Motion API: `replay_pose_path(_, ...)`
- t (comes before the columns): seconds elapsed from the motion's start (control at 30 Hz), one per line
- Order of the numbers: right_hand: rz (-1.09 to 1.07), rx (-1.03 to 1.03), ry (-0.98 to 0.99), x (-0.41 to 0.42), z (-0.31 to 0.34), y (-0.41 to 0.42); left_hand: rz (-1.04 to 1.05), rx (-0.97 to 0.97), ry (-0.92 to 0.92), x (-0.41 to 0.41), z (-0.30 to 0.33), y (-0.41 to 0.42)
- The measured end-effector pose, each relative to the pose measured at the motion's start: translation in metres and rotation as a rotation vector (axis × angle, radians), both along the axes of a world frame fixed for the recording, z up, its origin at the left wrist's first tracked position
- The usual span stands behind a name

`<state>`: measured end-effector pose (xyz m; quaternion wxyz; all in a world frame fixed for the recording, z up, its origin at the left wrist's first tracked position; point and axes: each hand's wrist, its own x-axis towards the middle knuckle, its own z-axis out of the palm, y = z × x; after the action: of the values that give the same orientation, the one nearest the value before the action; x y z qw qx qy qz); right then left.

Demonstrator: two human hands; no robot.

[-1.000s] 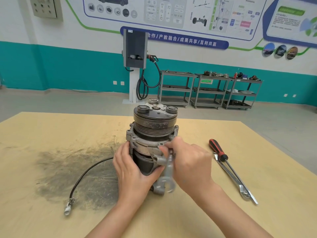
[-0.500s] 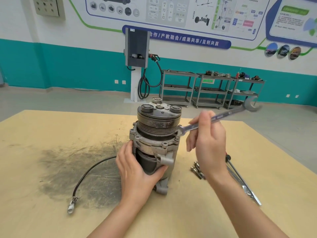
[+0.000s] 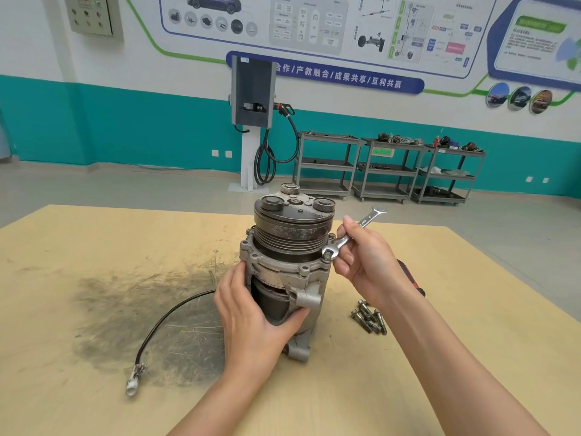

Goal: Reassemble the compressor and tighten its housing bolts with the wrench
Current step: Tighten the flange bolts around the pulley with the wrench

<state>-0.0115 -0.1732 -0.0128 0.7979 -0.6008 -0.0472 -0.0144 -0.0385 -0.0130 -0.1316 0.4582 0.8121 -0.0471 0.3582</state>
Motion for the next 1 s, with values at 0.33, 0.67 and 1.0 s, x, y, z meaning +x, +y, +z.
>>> replay_pose_path(0.33,-0.012,-0.069,0.049,0.0,0.007,0.0,-0.017,-0.012,-0.003,-0.001,0.0,0.0)
replay_pose_path(0.67,-0.338,0.064,-0.088,-0.018,-0.024,0.016,-0.006,-0.004,-0.006,0.001,-0.001,0.0)
replay_pose_path(1.0,-0.532,-0.135,-0.531,-0.033,-0.042,0.021,-0.018,-0.022,0.018,0.0,-0.001,0.0)
